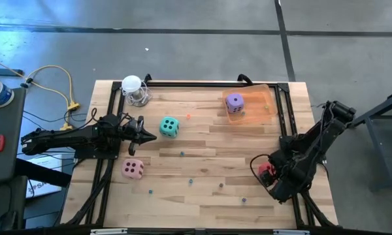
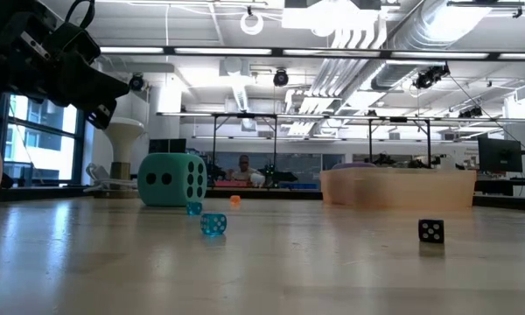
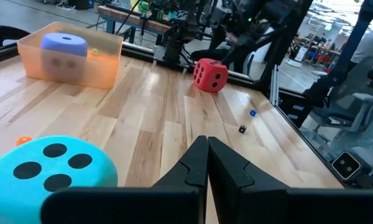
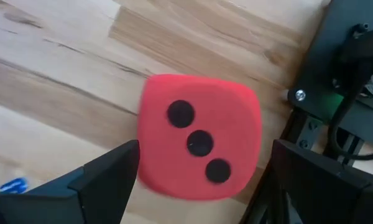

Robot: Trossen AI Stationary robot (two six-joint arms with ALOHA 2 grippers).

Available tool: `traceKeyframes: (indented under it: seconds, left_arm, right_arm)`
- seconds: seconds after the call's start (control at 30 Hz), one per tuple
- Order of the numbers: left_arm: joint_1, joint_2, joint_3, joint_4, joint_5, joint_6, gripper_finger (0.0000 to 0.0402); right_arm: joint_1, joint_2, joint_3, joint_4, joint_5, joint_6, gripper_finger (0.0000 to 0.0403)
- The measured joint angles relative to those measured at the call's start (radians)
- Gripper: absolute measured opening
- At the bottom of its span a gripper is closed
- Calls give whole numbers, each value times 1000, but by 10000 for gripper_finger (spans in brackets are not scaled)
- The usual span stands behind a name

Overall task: Pick & Place Dice
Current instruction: Put the large red die into the the orange bin

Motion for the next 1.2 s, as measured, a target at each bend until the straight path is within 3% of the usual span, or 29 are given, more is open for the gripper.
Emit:
traceKeyframes:
  seconds: [0.17,0.3,0.57,1.2]
  left_arm:
    - [0,0,0,0,0,0,2]
    - [0,0,0,0,0,-1,2]
    - [0,0,0,0,0,4,2]
    - [0,0,0,0,0,-3,2]
  right_arm:
    - [8,-58,-60,61,50,-8,357]
    - [8,-78,-83,52,1,16,357]
    - [8,-78,-95,117,28,17,357]
    - [6,-111,-96,62,30,55,357]
